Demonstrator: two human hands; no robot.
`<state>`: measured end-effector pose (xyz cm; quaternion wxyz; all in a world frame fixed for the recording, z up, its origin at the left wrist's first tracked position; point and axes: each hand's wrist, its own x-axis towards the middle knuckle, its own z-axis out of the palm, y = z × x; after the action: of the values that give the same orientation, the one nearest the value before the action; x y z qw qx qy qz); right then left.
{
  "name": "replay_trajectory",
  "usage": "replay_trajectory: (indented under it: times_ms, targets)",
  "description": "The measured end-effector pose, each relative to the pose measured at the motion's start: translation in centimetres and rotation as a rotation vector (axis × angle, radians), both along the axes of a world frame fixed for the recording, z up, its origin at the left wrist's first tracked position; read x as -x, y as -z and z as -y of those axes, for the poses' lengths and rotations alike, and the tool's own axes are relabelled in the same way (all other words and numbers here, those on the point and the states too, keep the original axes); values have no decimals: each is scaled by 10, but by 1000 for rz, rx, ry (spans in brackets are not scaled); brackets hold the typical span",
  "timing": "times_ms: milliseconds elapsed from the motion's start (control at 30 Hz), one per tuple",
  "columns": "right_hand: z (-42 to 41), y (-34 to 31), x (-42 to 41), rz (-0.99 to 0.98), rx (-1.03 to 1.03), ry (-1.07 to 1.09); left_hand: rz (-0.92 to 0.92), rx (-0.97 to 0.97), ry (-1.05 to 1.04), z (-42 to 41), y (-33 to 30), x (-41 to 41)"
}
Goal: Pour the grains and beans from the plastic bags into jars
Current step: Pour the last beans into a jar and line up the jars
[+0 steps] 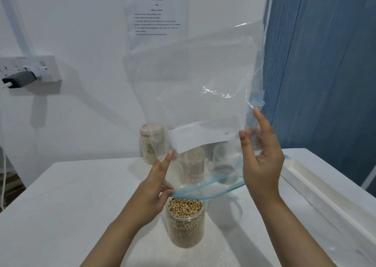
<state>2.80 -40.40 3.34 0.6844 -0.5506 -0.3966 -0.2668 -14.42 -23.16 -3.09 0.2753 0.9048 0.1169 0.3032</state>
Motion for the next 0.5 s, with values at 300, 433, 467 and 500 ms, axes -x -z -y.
replay_trajectory:
  times_ms: [300,433,467,500]
  targets:
    - [0,-1,2,-3,31,26,19,1,62,3,7,-3]
    - [0,-2,0,6,45,52,3,10,105,0,10,-3]
    - [0,-2,-1,10,49,57,-3,12,106,-1,10,-3]
    - [0,-1,-2,12,53,58,-6,13,102,-1,10,-3]
